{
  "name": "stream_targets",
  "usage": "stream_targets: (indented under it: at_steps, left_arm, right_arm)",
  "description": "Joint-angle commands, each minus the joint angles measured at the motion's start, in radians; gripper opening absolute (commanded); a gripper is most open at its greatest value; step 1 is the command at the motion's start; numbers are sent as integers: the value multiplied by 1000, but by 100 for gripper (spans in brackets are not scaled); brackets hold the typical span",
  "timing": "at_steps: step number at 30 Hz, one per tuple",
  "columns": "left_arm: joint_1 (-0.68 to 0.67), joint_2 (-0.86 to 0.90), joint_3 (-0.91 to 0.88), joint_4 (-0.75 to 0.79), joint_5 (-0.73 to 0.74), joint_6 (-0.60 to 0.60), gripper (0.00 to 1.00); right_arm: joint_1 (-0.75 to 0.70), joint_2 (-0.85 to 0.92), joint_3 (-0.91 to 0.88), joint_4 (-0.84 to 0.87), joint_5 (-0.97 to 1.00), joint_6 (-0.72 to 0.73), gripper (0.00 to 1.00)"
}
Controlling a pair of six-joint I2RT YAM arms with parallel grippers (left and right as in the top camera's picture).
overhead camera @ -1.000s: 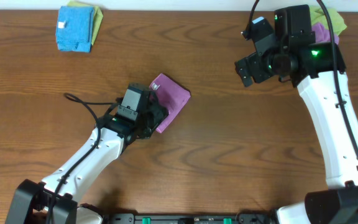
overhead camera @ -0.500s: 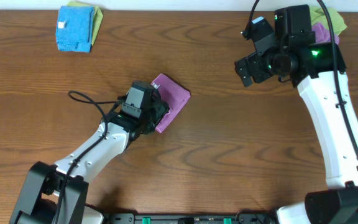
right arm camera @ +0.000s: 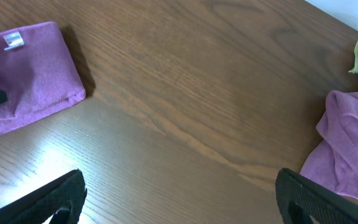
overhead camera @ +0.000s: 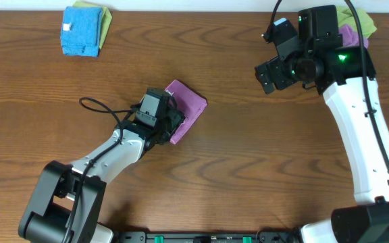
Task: Fold the cloth
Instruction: 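Press and adjust the folded cloth with the left gripper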
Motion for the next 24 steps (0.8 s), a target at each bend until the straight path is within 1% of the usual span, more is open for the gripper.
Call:
stream_targets:
  at_steps: [1,4,7,8,11,13,18,21,24]
  left_arm:
    - [1,8,3,22,0,0,45]
    - [2,8,3,32,0,1,42]
    - [11,8,3,36,0,1,32]
    - [17,8,3,35,0,3,24]
    - [32,8,3,28,1,21,6]
    - [40,8,3,20,18,27,6]
    - [48,-13,3,7,103,106,6]
    - [48,-61,3,-28,93,134,6]
    - [47,-127,3,-100,42,152,6]
  right_arm:
    - [-4,-15,6,2,-11,7,96]
    - [-4,-15,6,2,-12,7,96]
    - [-4,-15,6,2,-13,7,95]
    - [-4,-15,6,3,-15,7,95]
    - [-4,-15,6,3,-15,7,95]
    - [-4,-15,6,5,-15,7,95]
    - [-4,-15,6,10,-15,7,94]
    - [-4,-15,6,15,-15,7,95]
    - [-4,-15,6,18,-15,7,95]
